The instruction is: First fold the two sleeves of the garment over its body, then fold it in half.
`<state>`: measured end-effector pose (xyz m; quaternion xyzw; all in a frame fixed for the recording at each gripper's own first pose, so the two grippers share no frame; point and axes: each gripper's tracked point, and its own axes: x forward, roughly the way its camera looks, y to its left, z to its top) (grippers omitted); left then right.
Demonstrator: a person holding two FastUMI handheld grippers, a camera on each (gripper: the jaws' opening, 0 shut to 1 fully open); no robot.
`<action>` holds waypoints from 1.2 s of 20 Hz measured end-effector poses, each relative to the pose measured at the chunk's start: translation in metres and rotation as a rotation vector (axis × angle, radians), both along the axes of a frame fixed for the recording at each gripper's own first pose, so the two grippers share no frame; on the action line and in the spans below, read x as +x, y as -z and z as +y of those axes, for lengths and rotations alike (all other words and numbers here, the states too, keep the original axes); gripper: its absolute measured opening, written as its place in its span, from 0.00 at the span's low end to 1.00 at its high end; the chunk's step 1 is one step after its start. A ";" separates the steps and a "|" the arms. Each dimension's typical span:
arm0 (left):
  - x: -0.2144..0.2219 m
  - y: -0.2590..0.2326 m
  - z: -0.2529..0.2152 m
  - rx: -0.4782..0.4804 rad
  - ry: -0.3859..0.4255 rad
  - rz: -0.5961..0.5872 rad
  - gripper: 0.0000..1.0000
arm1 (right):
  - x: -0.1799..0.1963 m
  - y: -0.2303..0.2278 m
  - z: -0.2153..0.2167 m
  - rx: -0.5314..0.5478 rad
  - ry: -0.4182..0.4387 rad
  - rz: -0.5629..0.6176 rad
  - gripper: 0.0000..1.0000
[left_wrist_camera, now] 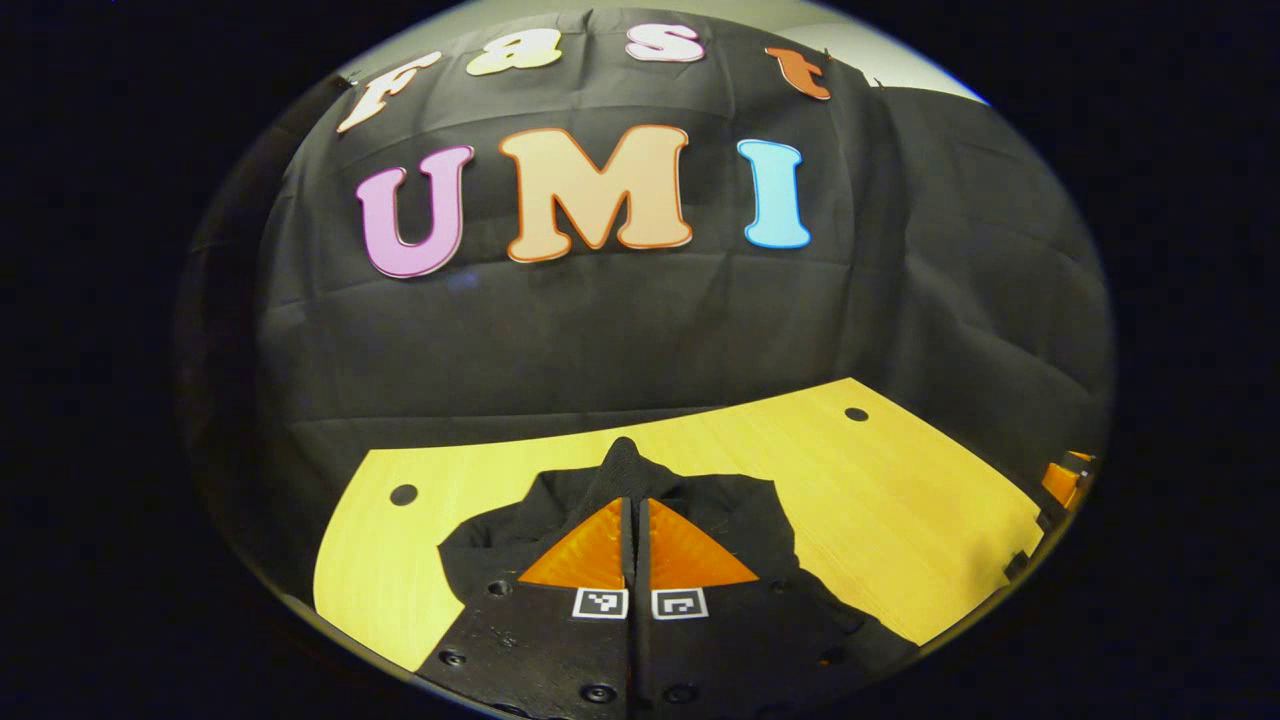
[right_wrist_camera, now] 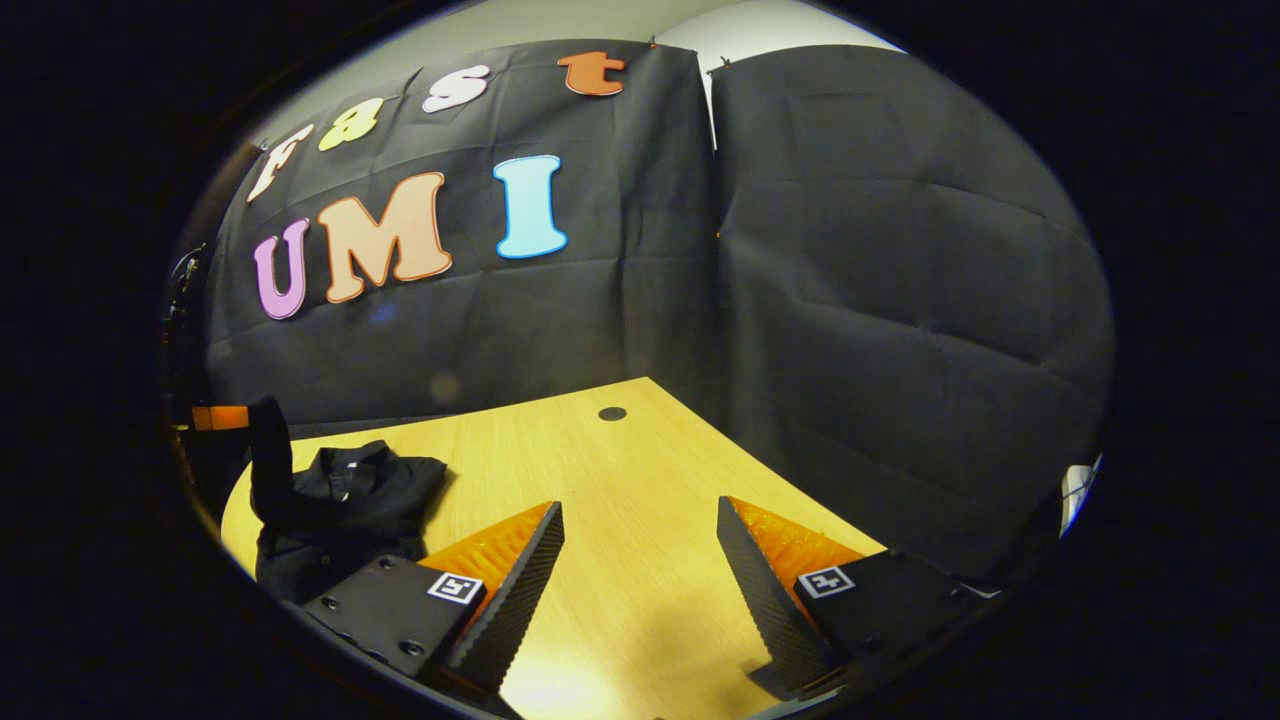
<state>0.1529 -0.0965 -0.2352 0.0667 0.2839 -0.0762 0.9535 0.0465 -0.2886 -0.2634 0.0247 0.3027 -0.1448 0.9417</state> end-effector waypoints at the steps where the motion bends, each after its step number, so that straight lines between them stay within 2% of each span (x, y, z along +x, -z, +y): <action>1: 0.002 0.005 -0.005 -0.001 0.003 0.013 0.00 | -0.002 -0.001 -0.004 -0.004 0.005 0.002 0.98; 4: 0.007 0.019 -0.015 0.001 -0.008 0.039 0.00 | -0.006 -0.004 -0.013 -0.012 0.013 0.002 0.98; 5: 0.009 0.020 -0.032 -0.049 0.030 0.043 0.00 | -0.007 -0.005 -0.012 -0.004 0.007 0.002 0.98; 6: 0.008 0.017 -0.053 -0.112 0.083 0.042 0.28 | -0.005 -0.006 -0.008 0.004 -0.006 0.000 0.98; 7: 0.018 0.002 -0.061 -0.112 0.081 0.021 0.57 | -0.004 -0.006 -0.003 0.012 -0.027 -0.002 0.98; 8: 0.007 -0.003 -0.052 -0.086 0.067 -0.019 0.85 | -0.001 -0.005 0.004 0.018 -0.055 -0.002 0.98; 10: -0.003 -0.032 -0.036 -0.026 0.036 -0.089 0.97 | 0.003 -0.001 0.024 0.042 -0.126 0.003 0.96; 13: -0.034 -0.053 -0.003 0.021 -0.024 -0.146 0.97 | 0.009 0.007 0.065 0.072 -0.259 0.014 0.99; 14: -0.049 -0.056 0.009 0.024 -0.045 -0.147 1.00 | 0.008 0.009 0.076 0.068 -0.288 0.021 0.99; 15: -0.064 -0.058 0.023 0.031 -0.066 -0.145 0.94 | 0.005 0.008 0.087 0.076 -0.312 0.018 0.99; 17: -0.092 -0.064 0.052 0.046 -0.110 -0.154 0.94 | -0.003 0.004 0.114 0.096 -0.351 0.009 0.99; 18: -0.110 -0.061 0.066 0.052 -0.130 -0.144 0.94 | -0.008 0.005 0.124 0.097 -0.367 0.012 0.96; 19: -0.127 -0.056 0.079 0.051 -0.149 -0.132 0.93 | -0.016 0.007 0.132 0.089 -0.379 0.015 0.99; 22: -0.181 -0.040 0.113 0.052 -0.200 -0.060 0.93 | -0.046 0.009 0.156 0.110 -0.397 0.043 0.99; 24: -0.213 -0.029 0.134 0.056 -0.233 -0.025 0.94 | -0.065 0.016 0.163 0.083 -0.413 0.063 0.99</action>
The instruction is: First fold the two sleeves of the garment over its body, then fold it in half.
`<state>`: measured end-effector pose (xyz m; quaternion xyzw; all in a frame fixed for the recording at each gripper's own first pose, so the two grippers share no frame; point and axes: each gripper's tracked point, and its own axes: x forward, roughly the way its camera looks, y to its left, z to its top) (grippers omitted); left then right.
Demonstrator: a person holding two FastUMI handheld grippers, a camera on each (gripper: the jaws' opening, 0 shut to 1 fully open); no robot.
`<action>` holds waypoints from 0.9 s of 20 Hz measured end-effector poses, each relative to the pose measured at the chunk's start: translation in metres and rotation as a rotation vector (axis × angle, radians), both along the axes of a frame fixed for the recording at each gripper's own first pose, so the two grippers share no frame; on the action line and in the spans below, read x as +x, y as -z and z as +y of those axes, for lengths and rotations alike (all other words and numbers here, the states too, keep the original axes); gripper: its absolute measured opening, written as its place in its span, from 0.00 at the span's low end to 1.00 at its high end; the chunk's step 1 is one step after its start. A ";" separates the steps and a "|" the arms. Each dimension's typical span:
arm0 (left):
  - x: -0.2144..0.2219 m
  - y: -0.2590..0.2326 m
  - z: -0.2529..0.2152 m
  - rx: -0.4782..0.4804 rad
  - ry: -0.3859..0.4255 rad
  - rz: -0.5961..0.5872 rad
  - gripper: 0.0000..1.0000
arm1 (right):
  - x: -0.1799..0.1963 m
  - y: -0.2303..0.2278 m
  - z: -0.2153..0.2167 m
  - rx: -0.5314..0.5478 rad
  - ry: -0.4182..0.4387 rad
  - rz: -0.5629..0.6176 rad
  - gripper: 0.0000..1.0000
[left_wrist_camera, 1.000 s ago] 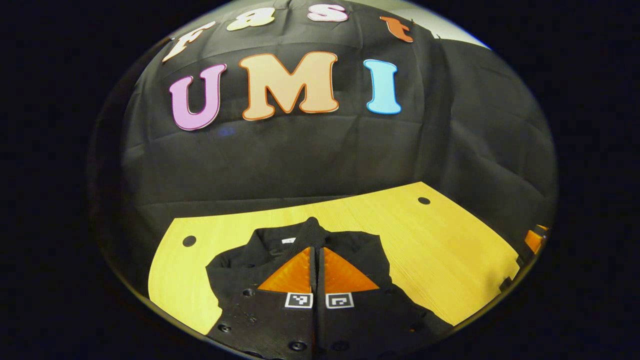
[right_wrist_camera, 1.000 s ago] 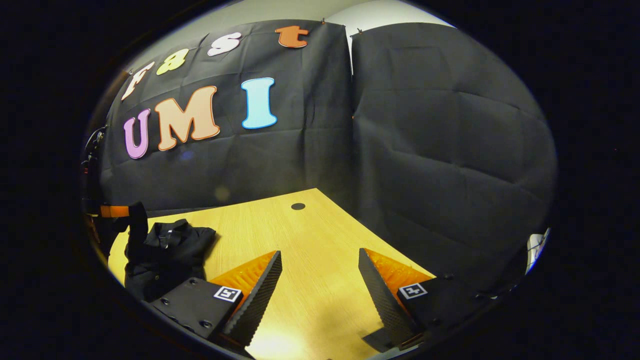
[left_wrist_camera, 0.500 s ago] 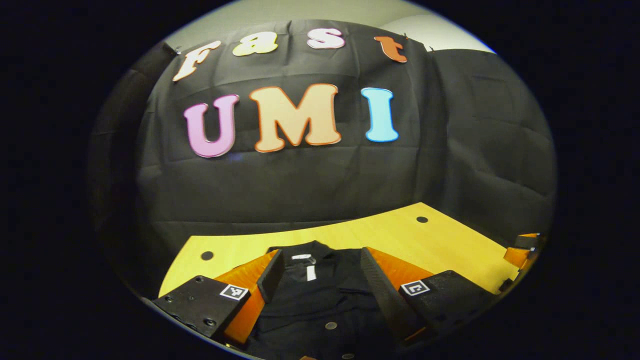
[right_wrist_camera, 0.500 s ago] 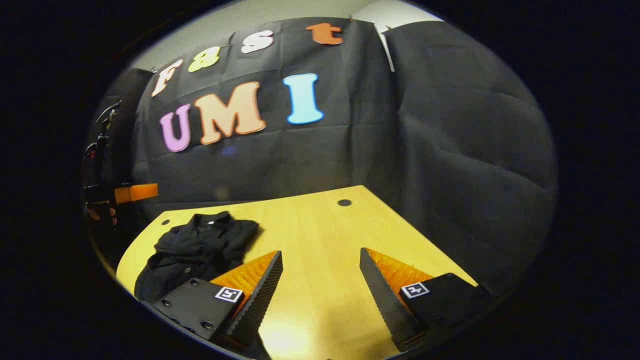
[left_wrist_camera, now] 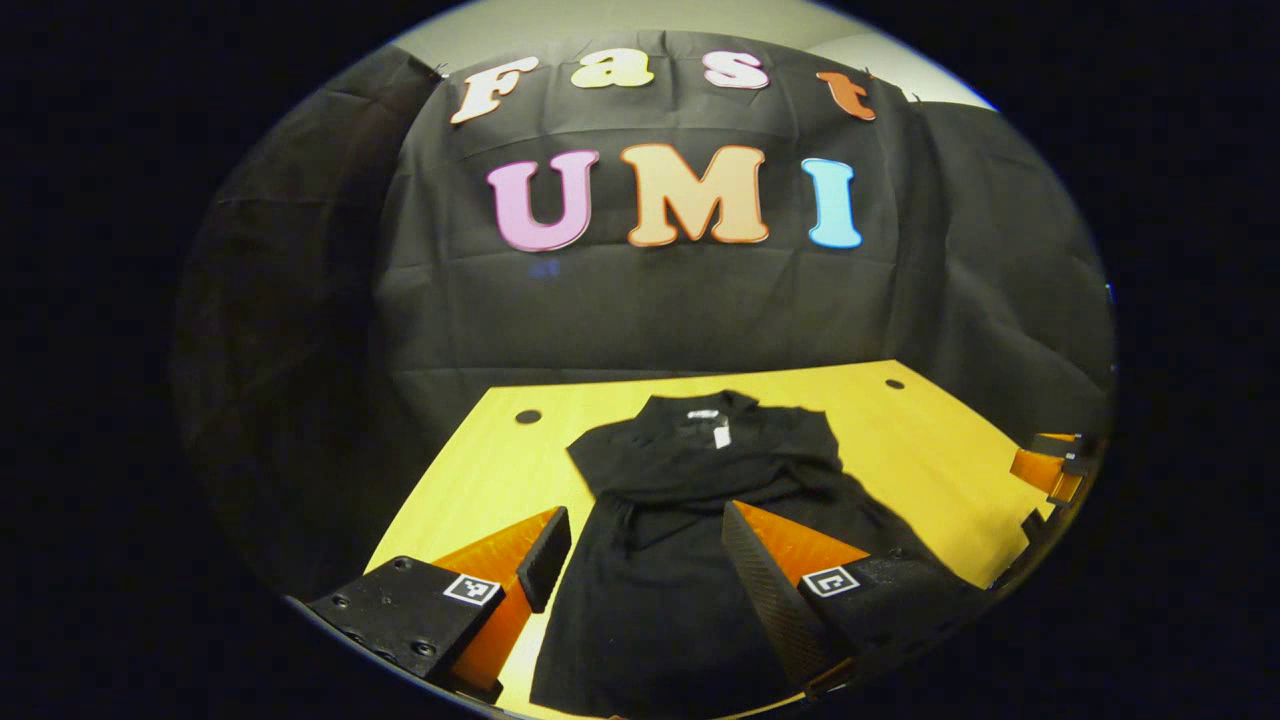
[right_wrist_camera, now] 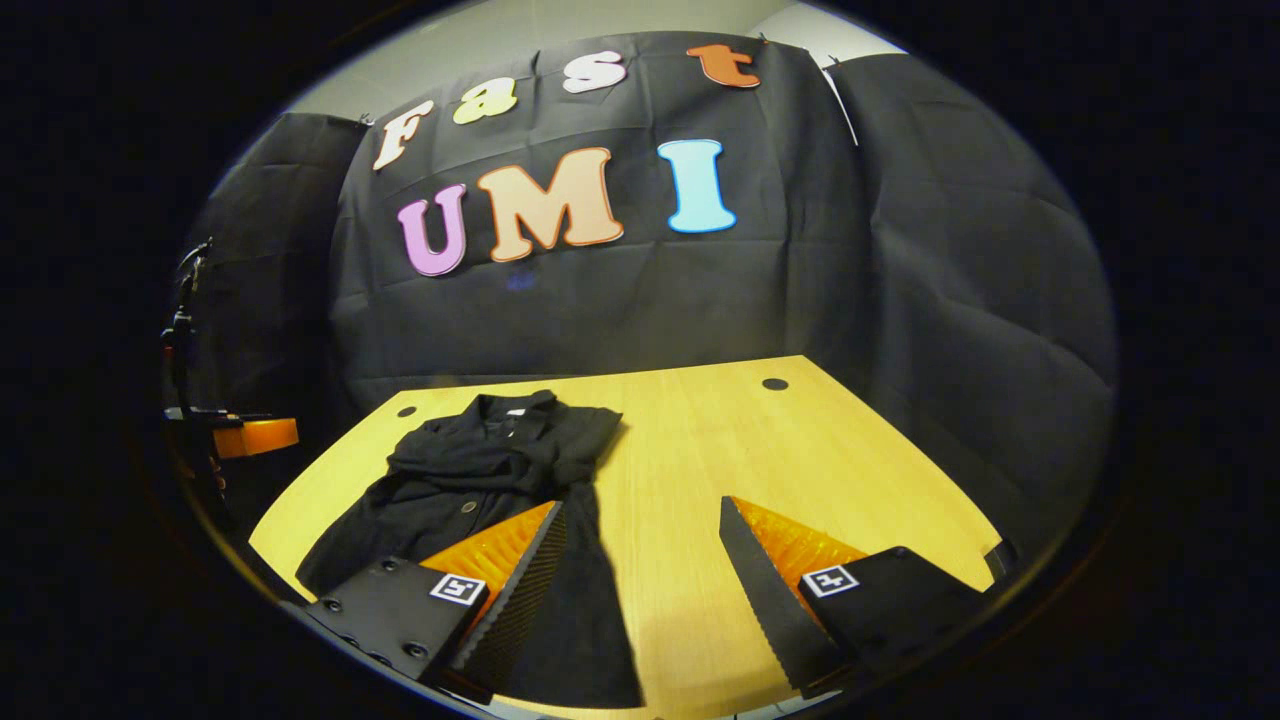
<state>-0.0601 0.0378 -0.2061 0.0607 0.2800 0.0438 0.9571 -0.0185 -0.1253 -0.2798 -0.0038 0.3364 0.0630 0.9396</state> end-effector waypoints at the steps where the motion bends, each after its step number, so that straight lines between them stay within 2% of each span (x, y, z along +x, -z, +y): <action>1: -0.017 0.008 0.008 -0.003 -0.016 0.026 0.94 | -0.013 0.008 0.002 -0.007 -0.003 0.027 0.98; 4: -0.059 0.031 0.029 0.005 -0.054 0.087 0.94 | -0.040 0.018 0.007 -0.032 -0.016 0.055 0.99; 5: -0.072 0.040 0.034 0.003 -0.066 0.114 0.94 | -0.049 0.026 0.008 -0.036 -0.018 0.074 0.95; 6: -0.084 0.047 0.038 -0.001 -0.074 0.134 0.94 | -0.056 0.032 0.009 -0.039 -0.020 0.090 0.98; 10: -0.115 0.078 0.052 -0.013 -0.111 0.211 0.94 | -0.081 0.061 0.007 -0.073 -0.031 0.159 0.98; 11: -0.125 0.091 0.053 -0.019 -0.122 0.252 0.94 | -0.088 0.069 0.006 -0.083 -0.033 0.184 0.95; 12: -0.133 0.102 0.055 -0.025 -0.132 0.284 0.95 | -0.094 0.078 0.006 -0.088 -0.036 0.211 0.98; 14: -0.146 0.114 0.058 -0.033 -0.153 0.322 0.95 | -0.108 0.094 0.006 -0.095 -0.039 0.265 0.95; 18: -0.163 0.140 0.063 -0.035 -0.169 0.374 0.96 | -0.128 0.126 0.011 -0.108 -0.044 0.364 0.99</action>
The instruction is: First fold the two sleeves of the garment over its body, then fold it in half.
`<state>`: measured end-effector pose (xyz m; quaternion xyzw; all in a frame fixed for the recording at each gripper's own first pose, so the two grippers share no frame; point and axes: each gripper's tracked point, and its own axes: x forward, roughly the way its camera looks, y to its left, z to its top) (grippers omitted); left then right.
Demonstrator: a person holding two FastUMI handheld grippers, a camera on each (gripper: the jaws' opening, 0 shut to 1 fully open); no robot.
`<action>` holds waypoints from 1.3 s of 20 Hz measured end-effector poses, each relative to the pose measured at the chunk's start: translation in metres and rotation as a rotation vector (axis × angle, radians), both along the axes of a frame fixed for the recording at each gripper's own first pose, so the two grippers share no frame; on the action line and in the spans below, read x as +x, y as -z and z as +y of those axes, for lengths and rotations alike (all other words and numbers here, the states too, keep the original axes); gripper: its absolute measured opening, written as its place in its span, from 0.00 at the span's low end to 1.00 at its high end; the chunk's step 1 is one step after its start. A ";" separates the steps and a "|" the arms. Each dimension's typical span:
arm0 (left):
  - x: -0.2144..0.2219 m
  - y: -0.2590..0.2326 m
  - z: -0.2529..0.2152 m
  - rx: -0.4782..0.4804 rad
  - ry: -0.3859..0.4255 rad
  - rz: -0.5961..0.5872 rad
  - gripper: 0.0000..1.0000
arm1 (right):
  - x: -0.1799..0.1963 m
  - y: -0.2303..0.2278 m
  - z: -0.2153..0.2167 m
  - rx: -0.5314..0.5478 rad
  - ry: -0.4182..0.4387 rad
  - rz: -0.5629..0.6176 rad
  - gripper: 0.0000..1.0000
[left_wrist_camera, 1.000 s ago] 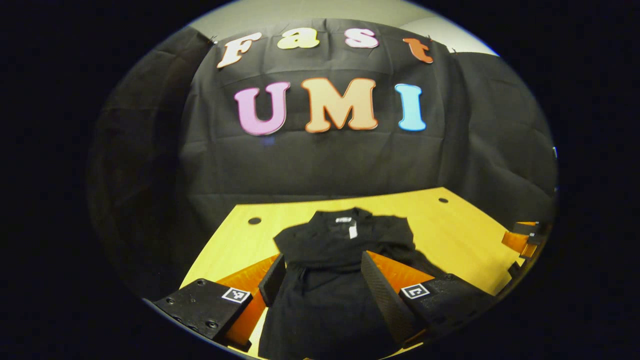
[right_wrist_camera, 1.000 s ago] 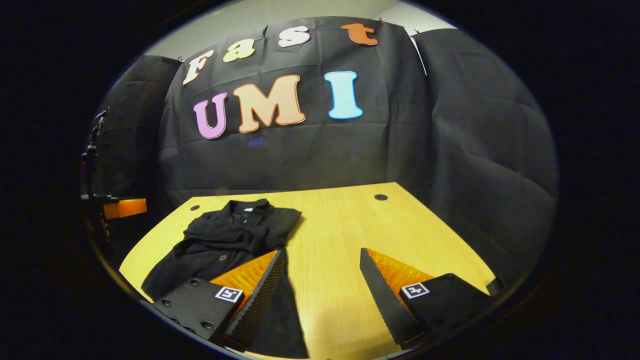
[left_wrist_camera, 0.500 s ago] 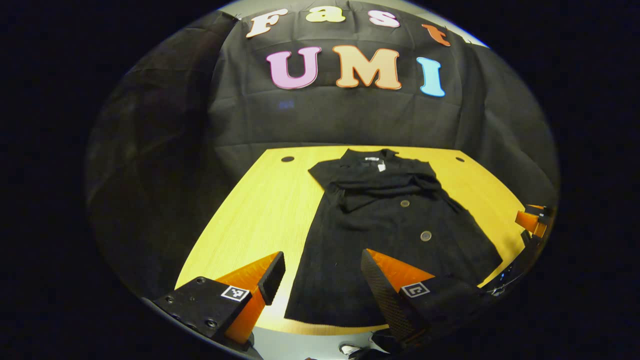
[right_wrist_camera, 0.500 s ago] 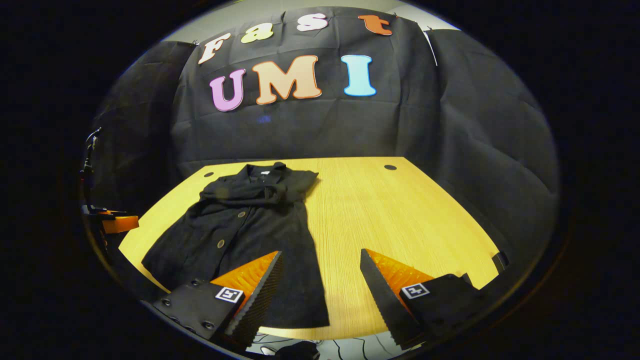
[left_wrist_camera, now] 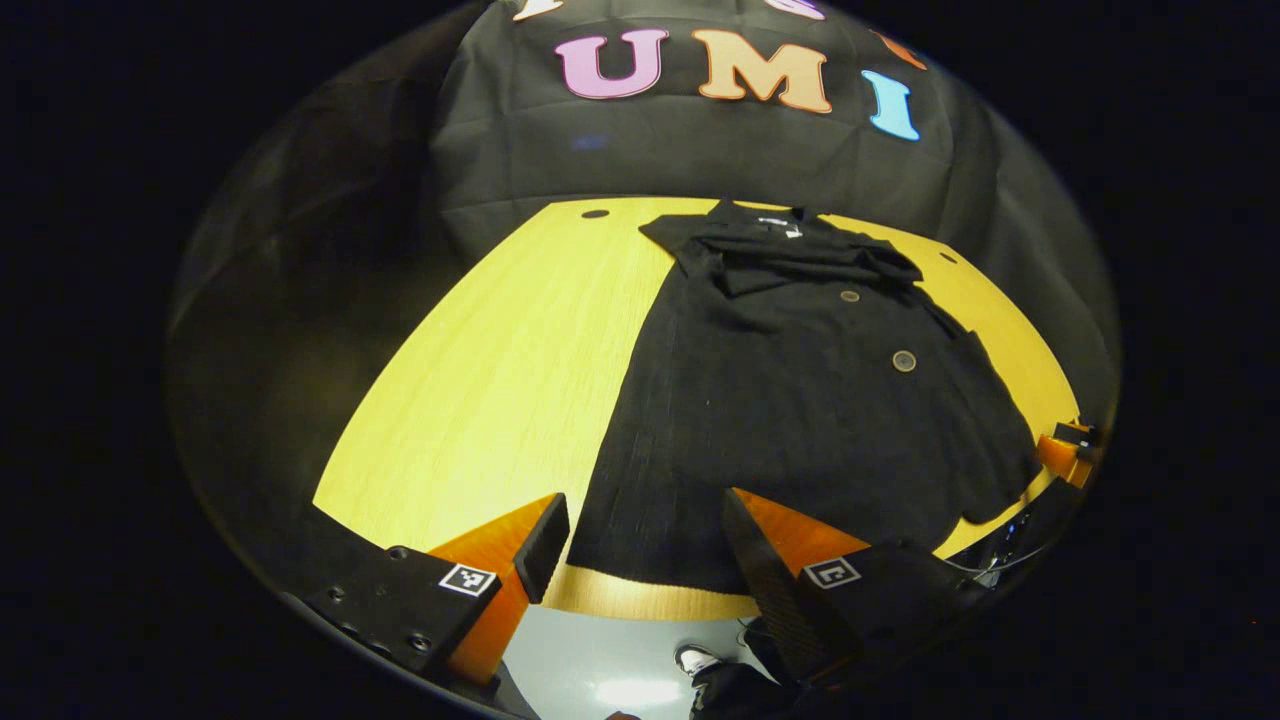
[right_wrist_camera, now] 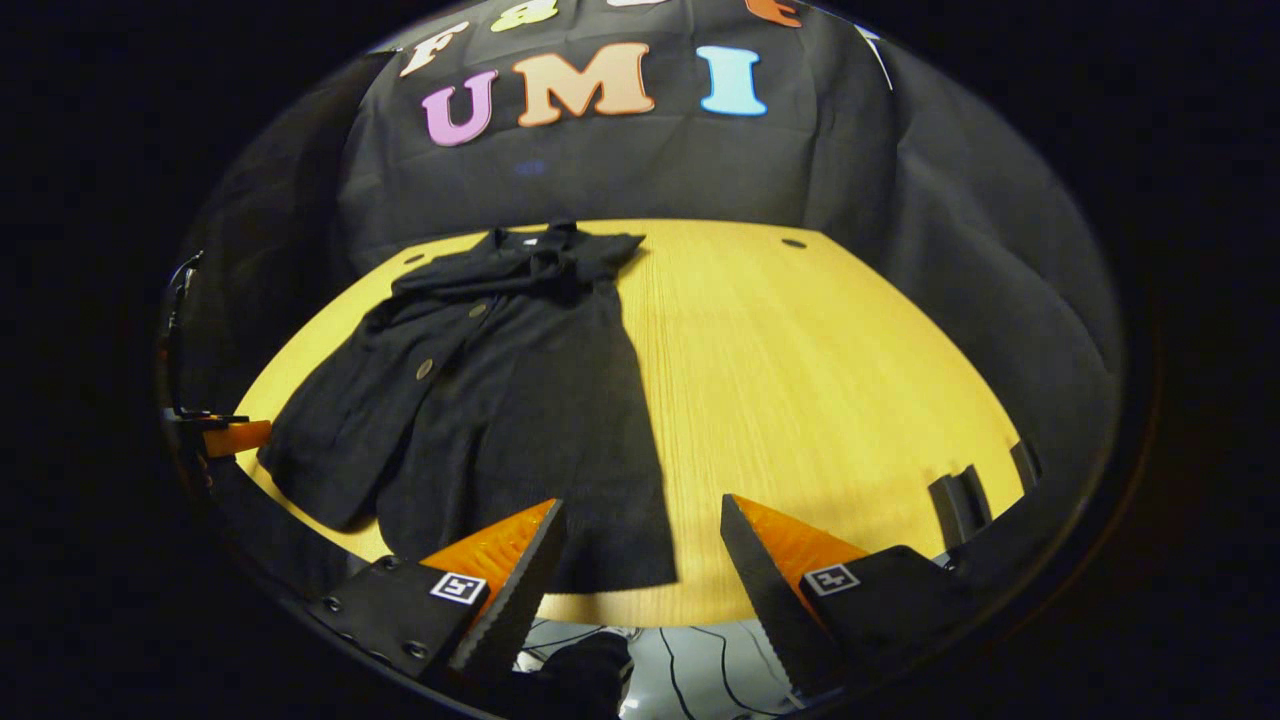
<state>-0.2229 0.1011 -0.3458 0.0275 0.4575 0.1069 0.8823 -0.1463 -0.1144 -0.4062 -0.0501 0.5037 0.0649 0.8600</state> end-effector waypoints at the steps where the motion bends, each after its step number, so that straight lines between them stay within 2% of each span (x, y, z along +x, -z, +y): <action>1: -0.004 0.006 0.001 0.001 0.000 0.009 0.96 | -0.005 0.005 0.002 -0.007 0.000 0.013 0.96; 2: -0.005 0.010 0.002 0.000 0.000 0.018 0.96 | -0.008 0.010 0.003 -0.013 0.001 0.029 0.99; 3: -0.007 0.013 0.002 0.000 0.001 0.025 0.96 | -0.011 0.015 0.004 -0.014 -0.001 0.045 0.96; 4: -0.006 0.012 0.001 -0.008 0.002 0.009 0.96 | -0.009 0.013 0.006 -0.005 0.008 0.039 0.99; 6: -0.005 0.016 -0.003 -0.038 0.017 0.001 0.95 | -0.009 0.015 0.007 0.014 0.018 0.058 0.94; 7: -0.003 0.015 -0.005 -0.042 0.034 -0.022 1.00 | -0.008 0.015 0.008 0.016 0.018 0.055 0.97; 8: -0.003 0.015 -0.008 -0.044 0.063 -0.035 0.94 | -0.007 0.013 0.011 0.025 0.003 0.066 0.96; 9: -0.004 0.015 -0.010 -0.047 0.089 -0.053 0.89 | -0.007 0.018 0.016 0.024 -0.016 0.065 0.84; 10: -0.002 0.016 -0.012 -0.053 0.108 -0.066 0.77 | -0.009 0.019 0.021 0.028 -0.038 0.071 0.68; 11: -0.002 0.018 -0.016 -0.065 0.133 -0.074 0.70 | -0.011 0.016 0.028 0.036 -0.055 0.069 0.52; 13: -0.003 0.019 -0.017 -0.093 0.134 -0.083 0.37 | -0.015 0.015 0.032 0.031 -0.065 0.056 0.20; 14: -0.004 0.018 -0.017 -0.114 0.117 -0.083 0.21 | -0.016 0.013 0.033 0.023 -0.066 0.059 0.16; 15: -0.005 0.019 -0.017 -0.137 0.090 -0.086 0.17 | -0.017 0.016 0.032 0.021 -0.074 0.065 0.10; 16: -0.006 0.018 -0.017 -0.154 0.070 -0.093 0.06 | -0.018 0.016 0.032 0.023 -0.084 0.073 0.07; 17: -0.007 0.018 -0.019 -0.162 0.060 -0.097 0.07 | -0.019 0.015 0.033 0.028 -0.086 0.079 0.10; 18: -0.007 0.017 -0.020 -0.156 0.061 -0.099 0.01 | -0.018 0.014 0.034 0.032 -0.086 0.078 0.10; 20: -0.006 0.018 -0.020 -0.123 0.086 -0.101 0.00 | -0.017 0.012 0.035 0.028 -0.102 0.053 0.03; 24: -0.007 0.017 -0.025 -0.116 0.098 -0.048 0.00 | -0.019 0.009 0.033 0.018 -0.096 0.028 0.03; 26: -0.001 0.005 -0.031 -0.126 0.093 -0.063 0.00 | -0.012 -0.001 0.039 0.038 -0.099 0.009 0.02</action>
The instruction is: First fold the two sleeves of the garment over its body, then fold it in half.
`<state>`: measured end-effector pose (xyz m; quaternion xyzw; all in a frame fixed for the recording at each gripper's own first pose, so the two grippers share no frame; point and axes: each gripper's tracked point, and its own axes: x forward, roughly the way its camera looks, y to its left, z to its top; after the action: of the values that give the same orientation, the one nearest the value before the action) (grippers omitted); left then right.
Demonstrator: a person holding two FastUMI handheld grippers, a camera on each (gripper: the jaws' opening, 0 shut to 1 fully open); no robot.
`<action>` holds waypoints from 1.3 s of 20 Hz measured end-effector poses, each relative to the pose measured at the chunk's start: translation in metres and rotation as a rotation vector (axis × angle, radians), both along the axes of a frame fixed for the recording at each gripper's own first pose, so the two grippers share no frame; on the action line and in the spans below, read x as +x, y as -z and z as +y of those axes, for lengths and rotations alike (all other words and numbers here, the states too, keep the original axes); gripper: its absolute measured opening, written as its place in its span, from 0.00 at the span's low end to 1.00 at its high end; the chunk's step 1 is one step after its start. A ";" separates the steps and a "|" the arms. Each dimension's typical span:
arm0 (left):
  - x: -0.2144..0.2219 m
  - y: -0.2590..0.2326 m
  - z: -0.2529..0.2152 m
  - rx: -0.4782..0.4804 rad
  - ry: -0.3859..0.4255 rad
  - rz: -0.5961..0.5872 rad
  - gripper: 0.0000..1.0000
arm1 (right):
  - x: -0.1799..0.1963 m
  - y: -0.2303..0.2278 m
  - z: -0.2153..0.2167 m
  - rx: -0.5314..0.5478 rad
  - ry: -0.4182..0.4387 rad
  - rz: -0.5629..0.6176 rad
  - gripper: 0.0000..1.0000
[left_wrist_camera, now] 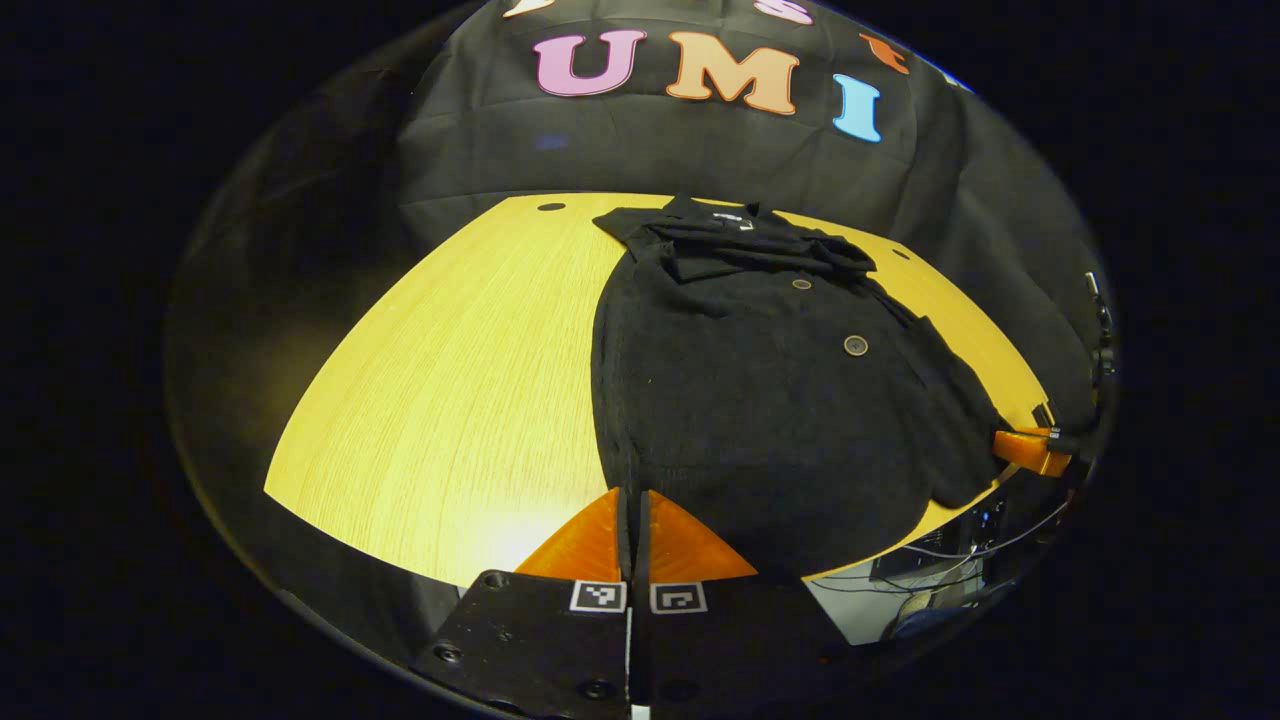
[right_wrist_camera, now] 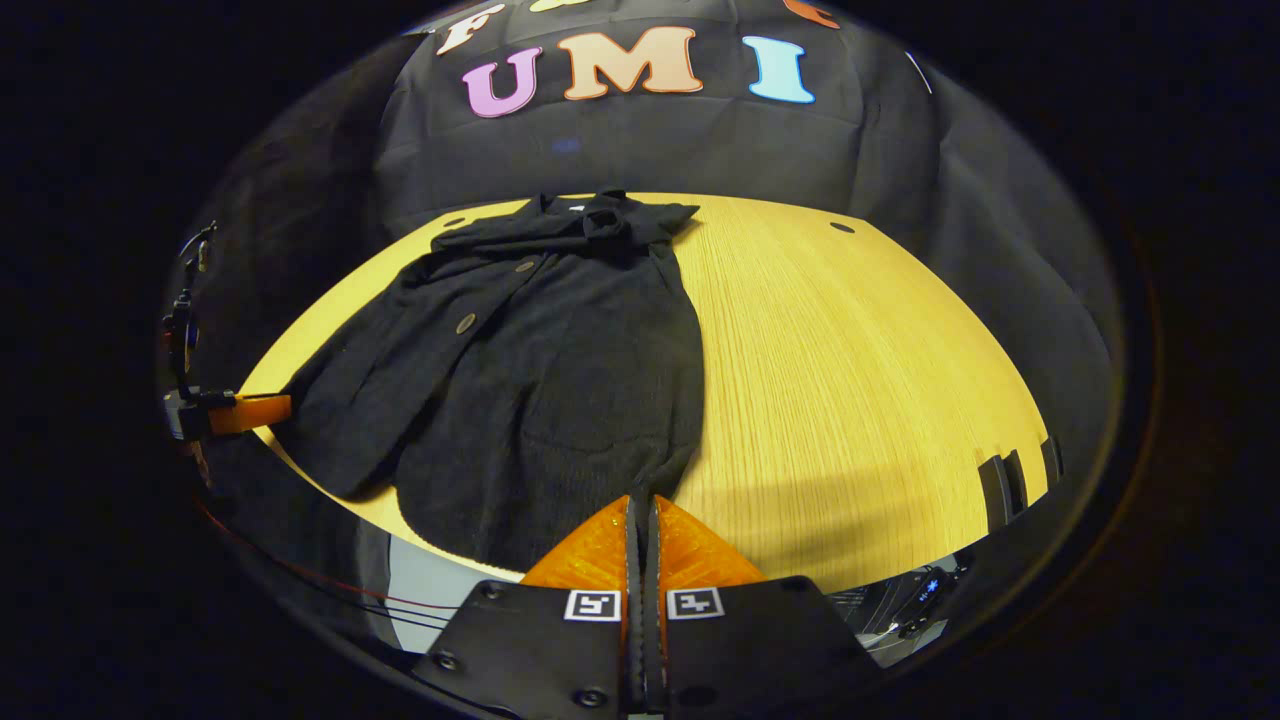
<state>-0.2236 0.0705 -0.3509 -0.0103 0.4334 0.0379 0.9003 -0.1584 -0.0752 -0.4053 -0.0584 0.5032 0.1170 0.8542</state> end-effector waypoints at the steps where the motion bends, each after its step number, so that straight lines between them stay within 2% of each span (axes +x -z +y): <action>1: 0.005 -0.007 -0.003 -0.003 -0.003 -0.016 0.00 | 0.004 -0.007 0.002 0.016 -0.001 -0.016 0.02; 6: 0.030 -0.054 -0.012 -0.039 -0.051 -0.106 0.00 | 0.038 -0.056 0.013 0.122 -0.021 -0.106 0.02; 11: 0.081 -0.101 -0.015 -0.006 -0.052 -0.224 0.00 | 0.091 -0.099 0.035 0.212 -0.068 -0.230 0.02; 15: 0.117 -0.124 -0.010 -0.009 -0.093 -0.269 0.00 | 0.130 -0.122 0.050 0.261 -0.072 -0.266 0.00; 16: 0.127 -0.130 -0.009 -0.023 -0.104 -0.284 0.00 | 0.140 -0.126 0.053 0.265 -0.072 -0.279 0.05; 17: 0.137 -0.134 -0.007 -0.033 -0.112 -0.298 0.00 | 0.152 -0.131 0.055 0.268 -0.069 -0.296 0.06; 18: 0.146 -0.140 -0.005 -0.039 -0.110 -0.312 0.00 | 0.163 -0.137 0.057 0.268 -0.066 -0.310 0.02; 22: 0.189 -0.160 0.006 -0.003 -0.057 -0.360 0.00 | 0.203 -0.160 0.064 0.277 -0.026 -0.380 0.02; 23: 0.202 -0.166 0.008 0.003 -0.050 -0.379 0.00 | 0.216 -0.165 0.065 0.269 -0.024 -0.399 0.05; 26: 0.232 -0.166 0.013 0.000 -0.031 -0.390 0.00 | 0.241 -0.171 0.068 0.256 -0.009 -0.424 0.00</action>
<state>0.0086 0.0836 -0.1844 -0.0240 0.2507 0.0492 0.9665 0.0828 -0.0069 -0.2344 0.0247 0.2934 0.1687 0.9407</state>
